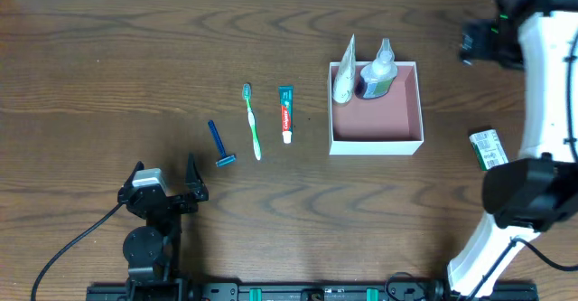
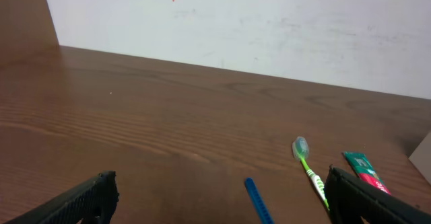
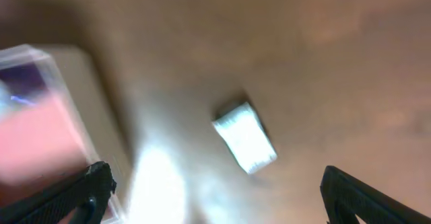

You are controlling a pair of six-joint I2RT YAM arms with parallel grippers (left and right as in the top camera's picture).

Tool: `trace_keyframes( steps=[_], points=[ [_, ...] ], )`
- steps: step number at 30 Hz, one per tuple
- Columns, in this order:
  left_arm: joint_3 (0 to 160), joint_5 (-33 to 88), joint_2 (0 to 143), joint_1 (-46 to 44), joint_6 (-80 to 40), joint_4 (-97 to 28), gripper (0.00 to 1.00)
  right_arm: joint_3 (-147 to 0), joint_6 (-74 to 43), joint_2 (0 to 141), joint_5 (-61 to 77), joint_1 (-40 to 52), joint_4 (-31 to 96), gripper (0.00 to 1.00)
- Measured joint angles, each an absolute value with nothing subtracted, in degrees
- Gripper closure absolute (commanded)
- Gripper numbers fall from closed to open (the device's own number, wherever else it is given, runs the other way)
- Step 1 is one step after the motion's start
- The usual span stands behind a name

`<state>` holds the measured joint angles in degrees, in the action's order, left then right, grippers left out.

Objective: Pack container
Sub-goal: 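Move the right gripper to the green soap bar box and grasp it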

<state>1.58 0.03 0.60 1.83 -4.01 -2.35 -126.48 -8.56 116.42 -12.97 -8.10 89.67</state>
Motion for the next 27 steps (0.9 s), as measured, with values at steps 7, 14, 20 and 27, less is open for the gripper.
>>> trace_keyframes(
  steps=[7,14,20,27],
  points=[
    [1.6,0.1,0.6,1.8,-4.0,-2.3,0.02,-120.0,1.7,116.4,-11.2,-15.7,91.4,0.01],
    [1.6,0.0,0.6,1.8,-4.0,-2.3,0.02,-116.4,6.7,116.4,-7.7,-20.4,85.1,0.01],
    [1.6,0.0,0.6,1.8,-4.0,-2.3,0.02,-110.5,18.7,116.4,1.8,-21.5,82.0,0.01],
    [1.6,0.0,0.6,1.8,-4.0,-2.3,0.02,-97.6,27.6,116.5,-1.7,-21.5,70.1,0.01]
  ],
)
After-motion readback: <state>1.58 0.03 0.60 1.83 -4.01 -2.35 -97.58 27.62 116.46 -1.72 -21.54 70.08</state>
